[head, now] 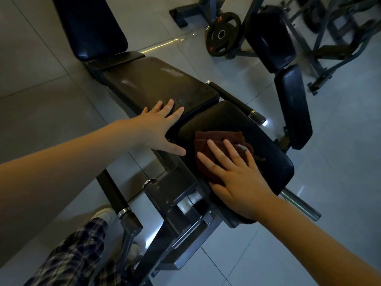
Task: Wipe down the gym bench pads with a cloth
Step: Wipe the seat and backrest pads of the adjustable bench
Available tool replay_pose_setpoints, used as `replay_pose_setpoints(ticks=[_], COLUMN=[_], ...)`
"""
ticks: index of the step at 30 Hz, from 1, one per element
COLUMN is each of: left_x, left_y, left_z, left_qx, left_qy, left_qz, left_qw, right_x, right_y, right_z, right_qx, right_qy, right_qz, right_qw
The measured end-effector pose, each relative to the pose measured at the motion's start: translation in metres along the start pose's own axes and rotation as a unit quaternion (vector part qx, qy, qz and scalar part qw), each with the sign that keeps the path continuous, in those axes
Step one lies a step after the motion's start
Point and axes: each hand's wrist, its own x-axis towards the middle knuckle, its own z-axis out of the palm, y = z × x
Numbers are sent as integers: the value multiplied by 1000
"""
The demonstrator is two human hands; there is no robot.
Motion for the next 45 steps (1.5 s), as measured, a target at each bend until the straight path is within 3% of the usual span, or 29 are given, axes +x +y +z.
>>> replay_pose_setpoints(ticks=[7,12,19,26,33,39,45], left_x=[-2,3,26,45,48,51,55], left_y=[7,30,92,118,116,116,119], left_z=[-7,-31,-32,-31,-20,-23,-24], left_qx=[14,21,70,131,144,142,145], left_qy=[-23,-62,-65,-81,-59,-47,-52], left_qz=[-19,-61,21,33,47,52,35], left_qw=[999,996,995,988,987,987,987], right_x=[50,21,-41,-75,0,78,81], right_y=[-13,3,41,69,56,74,85], right_z=[-26,-17,4,27,14,-18,-25], right_qx=[43,73,90,141,133,170,181], right_qy=[28,52,35,60,120,101,90], right_qz=[28,15,58,159,272,259,201], right_qw=[998,996,994,975,945,946,958])
